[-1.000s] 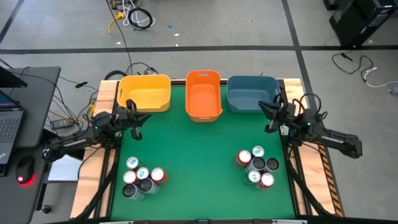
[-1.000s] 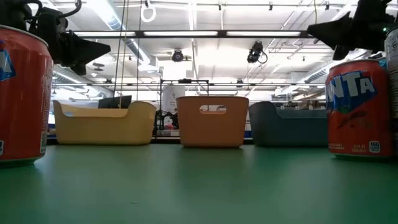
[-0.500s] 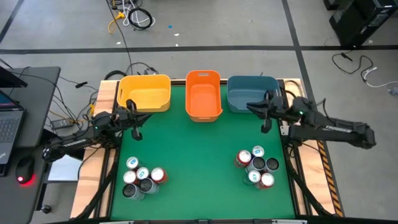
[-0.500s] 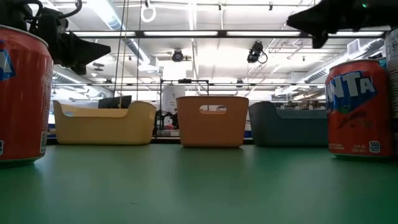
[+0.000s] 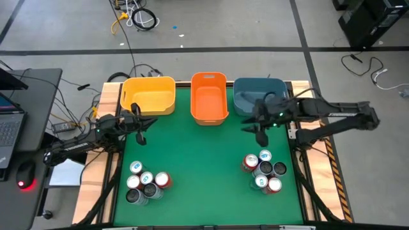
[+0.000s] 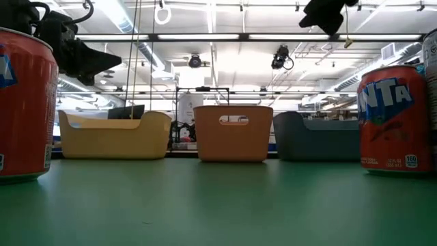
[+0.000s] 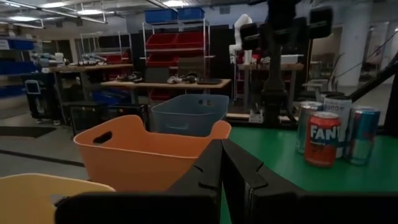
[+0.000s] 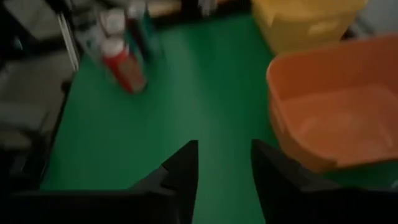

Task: Sort soda cans
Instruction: Put the orange soda can into the blue bin

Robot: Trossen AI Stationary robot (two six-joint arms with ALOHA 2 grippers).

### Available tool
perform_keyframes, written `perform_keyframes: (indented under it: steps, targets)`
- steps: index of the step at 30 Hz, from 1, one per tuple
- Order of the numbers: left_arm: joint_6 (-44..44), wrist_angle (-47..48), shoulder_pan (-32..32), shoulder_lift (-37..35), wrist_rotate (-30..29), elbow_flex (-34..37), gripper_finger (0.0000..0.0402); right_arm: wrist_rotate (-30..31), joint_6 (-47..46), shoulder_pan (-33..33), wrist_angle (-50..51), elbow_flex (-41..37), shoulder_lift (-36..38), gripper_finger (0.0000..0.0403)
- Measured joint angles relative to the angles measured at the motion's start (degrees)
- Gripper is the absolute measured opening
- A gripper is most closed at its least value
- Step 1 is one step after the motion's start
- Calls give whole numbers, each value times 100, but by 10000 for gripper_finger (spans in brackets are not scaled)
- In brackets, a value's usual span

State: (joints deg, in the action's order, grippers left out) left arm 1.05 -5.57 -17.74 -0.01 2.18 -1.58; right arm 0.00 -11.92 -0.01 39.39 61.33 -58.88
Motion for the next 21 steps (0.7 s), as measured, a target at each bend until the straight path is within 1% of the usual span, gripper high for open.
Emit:
perform_keyframes:
  steps: [5, 9, 14, 21]
  targets:
    - [169, 80, 0, 0, -8, -2, 15, 439, -371, 627, 1343, 903, -794, 186]
    - [228, 78, 0, 0, -20, -11, 15, 378, -859, 1013, 2065, 1284, -1303, 225]
    - [322, 140, 0, 0, -22, -13, 15, 34, -1423, 1459, 2362, 1446, -1845, 275]
    - [652, 132, 0, 0, -62, -20, 15, -3, -1996, 1795, 2381, 1455, -2398, 337]
